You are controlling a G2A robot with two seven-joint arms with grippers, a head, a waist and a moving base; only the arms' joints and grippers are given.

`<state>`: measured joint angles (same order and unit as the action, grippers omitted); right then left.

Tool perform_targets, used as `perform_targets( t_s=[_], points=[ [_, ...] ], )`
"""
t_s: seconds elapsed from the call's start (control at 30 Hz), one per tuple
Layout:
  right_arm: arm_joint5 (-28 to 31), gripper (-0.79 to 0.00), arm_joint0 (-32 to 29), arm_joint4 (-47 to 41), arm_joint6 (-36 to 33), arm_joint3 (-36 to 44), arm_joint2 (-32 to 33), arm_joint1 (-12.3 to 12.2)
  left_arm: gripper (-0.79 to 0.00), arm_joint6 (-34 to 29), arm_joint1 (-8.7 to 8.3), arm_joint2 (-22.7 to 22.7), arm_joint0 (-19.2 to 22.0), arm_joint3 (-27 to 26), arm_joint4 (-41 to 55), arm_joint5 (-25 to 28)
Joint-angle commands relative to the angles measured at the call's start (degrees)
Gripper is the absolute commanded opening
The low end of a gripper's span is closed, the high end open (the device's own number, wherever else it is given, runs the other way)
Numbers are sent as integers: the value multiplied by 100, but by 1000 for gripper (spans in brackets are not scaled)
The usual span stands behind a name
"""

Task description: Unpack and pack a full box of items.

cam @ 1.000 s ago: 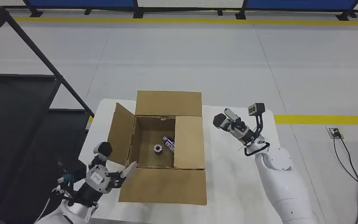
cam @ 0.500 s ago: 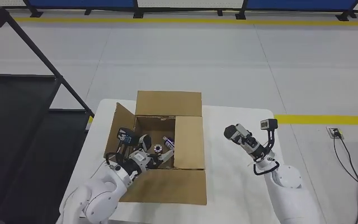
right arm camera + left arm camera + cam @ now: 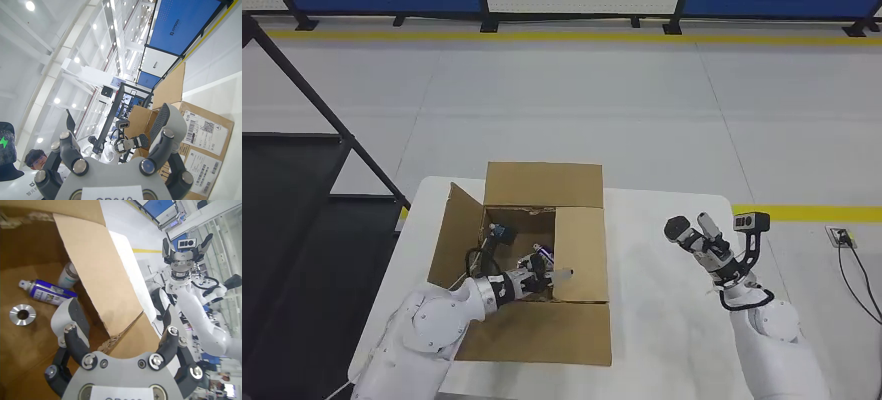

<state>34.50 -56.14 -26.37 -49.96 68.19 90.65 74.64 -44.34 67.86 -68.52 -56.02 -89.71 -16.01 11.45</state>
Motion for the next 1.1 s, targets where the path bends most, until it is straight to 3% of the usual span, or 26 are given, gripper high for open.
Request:
perform_targets(
  t_s=[0.0,0.13,0.27,0.4,0.57,0.73,1.07],
  points=[
    [9,0,-25,-42,-3,-15,53,-21,0,-192,47,214,254,379,235,-26],
    [27,0,-91,-110,-8,-4,149,-63,0,-439,144,532,698,981,676,-31],
    [43,0,-172,-171,-11,39,230,-101,0,-288,221,763,908,1162,803,135],
    [62,0,-227,-239,-15,52,274,-131,0,32,231,762,862,845,734,246],
    [140,0,-263,-463,62,-1,381,-164,0,412,216,678,652,58,618,252],
    [322,0,-363,-927,179,-40,597,-193,0,748,287,956,720,-319,445,161],
    [703,0,-715,-1796,93,-213,1248,-295,0,1227,708,2075,1599,693,789,24]
  ],
)
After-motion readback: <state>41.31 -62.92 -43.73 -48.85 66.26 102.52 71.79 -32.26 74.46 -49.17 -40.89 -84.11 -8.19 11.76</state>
